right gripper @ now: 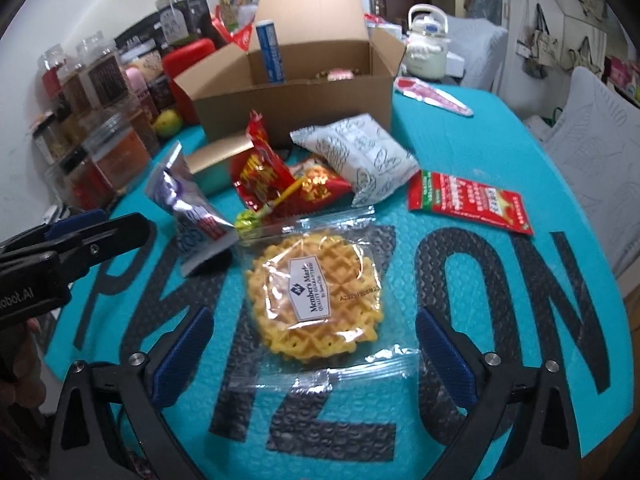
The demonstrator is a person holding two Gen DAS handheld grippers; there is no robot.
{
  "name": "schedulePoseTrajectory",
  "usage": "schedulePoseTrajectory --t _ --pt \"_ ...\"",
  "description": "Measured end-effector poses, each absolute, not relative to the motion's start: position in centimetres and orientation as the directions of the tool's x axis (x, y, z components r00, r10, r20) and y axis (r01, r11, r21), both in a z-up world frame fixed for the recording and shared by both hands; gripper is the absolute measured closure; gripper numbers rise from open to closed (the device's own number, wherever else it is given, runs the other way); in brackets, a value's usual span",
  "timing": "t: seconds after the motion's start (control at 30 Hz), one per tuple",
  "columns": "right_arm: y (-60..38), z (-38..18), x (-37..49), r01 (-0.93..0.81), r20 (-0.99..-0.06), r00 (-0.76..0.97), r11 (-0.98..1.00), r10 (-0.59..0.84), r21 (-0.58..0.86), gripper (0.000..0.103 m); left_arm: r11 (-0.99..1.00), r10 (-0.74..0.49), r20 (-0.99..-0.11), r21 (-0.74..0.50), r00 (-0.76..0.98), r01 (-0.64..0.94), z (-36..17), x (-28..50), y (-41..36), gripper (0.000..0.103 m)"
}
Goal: Organize snacks
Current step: 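Grasp the silver-purple chip bag with the left tool while the right tool grasps the waffle bag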
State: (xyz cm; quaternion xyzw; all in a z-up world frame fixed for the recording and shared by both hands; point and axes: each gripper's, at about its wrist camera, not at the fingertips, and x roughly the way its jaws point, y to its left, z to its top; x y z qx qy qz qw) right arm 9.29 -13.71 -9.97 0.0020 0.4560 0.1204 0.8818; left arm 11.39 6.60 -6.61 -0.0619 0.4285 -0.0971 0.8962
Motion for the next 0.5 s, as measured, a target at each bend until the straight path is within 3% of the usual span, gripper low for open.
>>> schedulePoseTrajectory --t 0.17,0.5 --pt "-13.4 -11.3 11.1 -0.204 -0.833 0.513 0.972 0.208 0.117 0.0 0.959 -0.27 -0.761 -0.267 0.59 0.094 -7.6 13.3 7.1 0.025" --pt "-13.4 -12.6 13.2 -0.214 -0.864 0.467 0.972 0.19 0.099 0.0 0.96 -0.261 -0.821 -0.276 0.507 0.046 -10.1 18.0 7.0 0.025"
